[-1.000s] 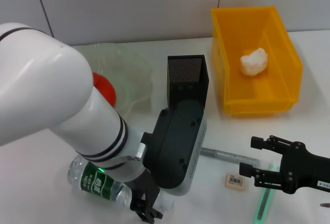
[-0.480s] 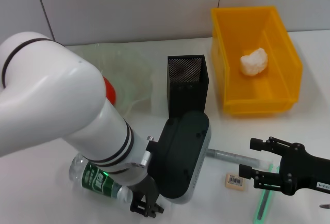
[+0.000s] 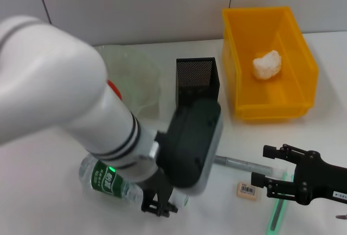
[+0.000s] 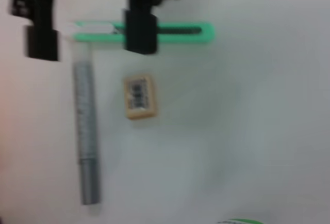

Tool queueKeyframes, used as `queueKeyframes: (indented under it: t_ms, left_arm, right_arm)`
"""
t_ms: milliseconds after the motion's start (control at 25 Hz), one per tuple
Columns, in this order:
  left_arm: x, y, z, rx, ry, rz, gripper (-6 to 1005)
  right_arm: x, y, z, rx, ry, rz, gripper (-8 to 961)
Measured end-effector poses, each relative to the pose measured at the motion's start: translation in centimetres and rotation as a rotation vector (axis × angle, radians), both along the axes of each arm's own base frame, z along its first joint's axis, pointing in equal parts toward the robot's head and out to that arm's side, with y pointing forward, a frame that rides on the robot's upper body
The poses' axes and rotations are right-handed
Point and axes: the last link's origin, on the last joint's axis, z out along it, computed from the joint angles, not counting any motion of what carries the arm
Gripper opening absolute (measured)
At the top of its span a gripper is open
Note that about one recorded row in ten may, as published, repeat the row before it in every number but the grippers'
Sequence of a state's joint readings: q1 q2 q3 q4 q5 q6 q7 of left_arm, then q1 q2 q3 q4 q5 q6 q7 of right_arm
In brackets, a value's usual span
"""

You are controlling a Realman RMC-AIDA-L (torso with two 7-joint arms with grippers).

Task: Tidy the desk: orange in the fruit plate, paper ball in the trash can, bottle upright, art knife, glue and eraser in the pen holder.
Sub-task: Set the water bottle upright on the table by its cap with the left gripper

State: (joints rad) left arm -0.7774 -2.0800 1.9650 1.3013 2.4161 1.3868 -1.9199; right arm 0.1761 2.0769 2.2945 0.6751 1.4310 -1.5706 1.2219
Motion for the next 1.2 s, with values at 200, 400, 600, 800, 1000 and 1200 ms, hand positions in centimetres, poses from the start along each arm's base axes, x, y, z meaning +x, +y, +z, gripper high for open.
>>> queueKeyframes:
  t_ms: [200, 400, 600, 800, 1000, 1200]
  left_arm:
    - [0.7, 0.9, 2.1, 0.011, -0.104, 0.100, 443]
    - [-0.2, 2.1, 5.7, 0.058, -0.250, 0.225, 441]
    - [-1.5, 2.4, 8.0, 0.096, -0.362, 0.322, 440]
    - [-3.0, 2.2, 10.4, 0.142, -0.479, 0.392, 441]
    - [-4.6, 2.0, 12.1, 0.191, -0.561, 0.452, 441]
    - [-6.4, 1.7, 13.7, 0.236, -0.661, 0.510, 442]
  right_arm:
    - [0.0, -0.1, 0.0, 0.000, 0.001, -0.003, 837]
    - [0.1, -0.1, 0.0, -0.001, 0.001, -0.005, 837]
    - [0.0, 0.1, 0.1, -0.001, 0.001, 0.000, 836]
    - [-0.2, 0.2, 0.1, -0.003, 0.003, 0.005, 836]
    - [-0.5, 0.5, 0.1, -0.009, 0.011, 0.012, 836]
    - [-0.7, 0.7, 0.2, -0.013, 0.016, 0.012, 836]
